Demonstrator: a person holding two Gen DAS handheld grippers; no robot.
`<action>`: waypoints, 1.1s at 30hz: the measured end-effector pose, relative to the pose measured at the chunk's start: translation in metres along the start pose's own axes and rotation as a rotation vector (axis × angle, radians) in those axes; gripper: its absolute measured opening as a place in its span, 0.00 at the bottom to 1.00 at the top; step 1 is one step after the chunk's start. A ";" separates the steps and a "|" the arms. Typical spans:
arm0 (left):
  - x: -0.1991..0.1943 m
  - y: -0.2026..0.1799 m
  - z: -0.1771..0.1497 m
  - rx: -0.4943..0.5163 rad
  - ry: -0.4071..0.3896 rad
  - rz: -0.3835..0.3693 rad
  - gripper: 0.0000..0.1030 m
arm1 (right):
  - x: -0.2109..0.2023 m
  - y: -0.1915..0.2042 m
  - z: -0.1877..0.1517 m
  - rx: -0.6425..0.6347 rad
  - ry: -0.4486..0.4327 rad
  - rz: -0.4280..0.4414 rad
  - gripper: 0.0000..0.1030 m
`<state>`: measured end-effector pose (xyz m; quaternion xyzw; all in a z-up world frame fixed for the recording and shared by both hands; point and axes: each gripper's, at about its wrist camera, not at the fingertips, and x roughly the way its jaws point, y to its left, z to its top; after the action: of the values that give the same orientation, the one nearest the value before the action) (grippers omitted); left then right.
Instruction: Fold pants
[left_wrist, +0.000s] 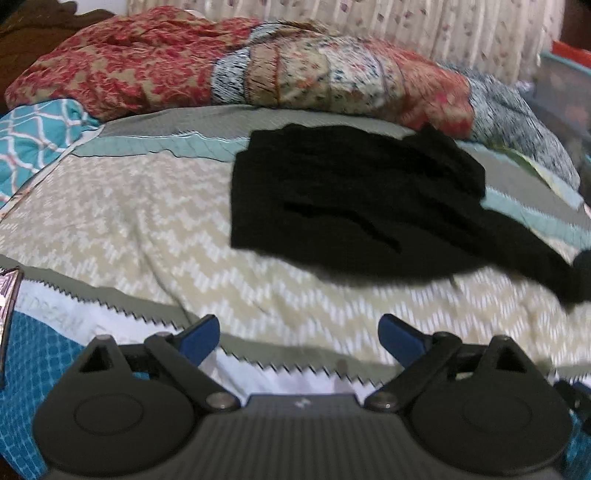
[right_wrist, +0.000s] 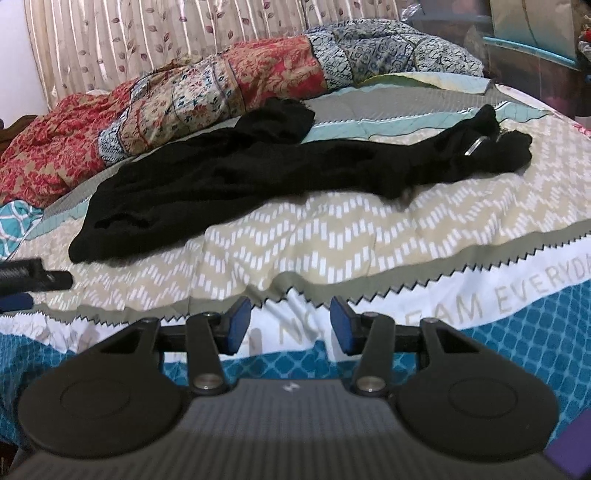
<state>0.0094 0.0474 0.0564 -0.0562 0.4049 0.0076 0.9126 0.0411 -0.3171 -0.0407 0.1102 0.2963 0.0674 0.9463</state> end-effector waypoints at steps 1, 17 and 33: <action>0.000 0.003 0.002 -0.009 -0.002 0.000 0.94 | 0.000 -0.001 0.000 0.002 0.000 -0.004 0.49; 0.006 0.027 -0.006 -0.051 0.030 0.015 0.94 | 0.001 -0.019 0.010 0.044 -0.022 -0.054 0.49; 0.011 0.027 -0.006 -0.069 0.052 -0.005 0.95 | 0.002 -0.021 0.009 0.046 -0.016 -0.050 0.49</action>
<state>0.0106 0.0732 0.0419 -0.0887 0.4278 0.0179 0.8993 0.0496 -0.3383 -0.0397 0.1250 0.2927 0.0359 0.9473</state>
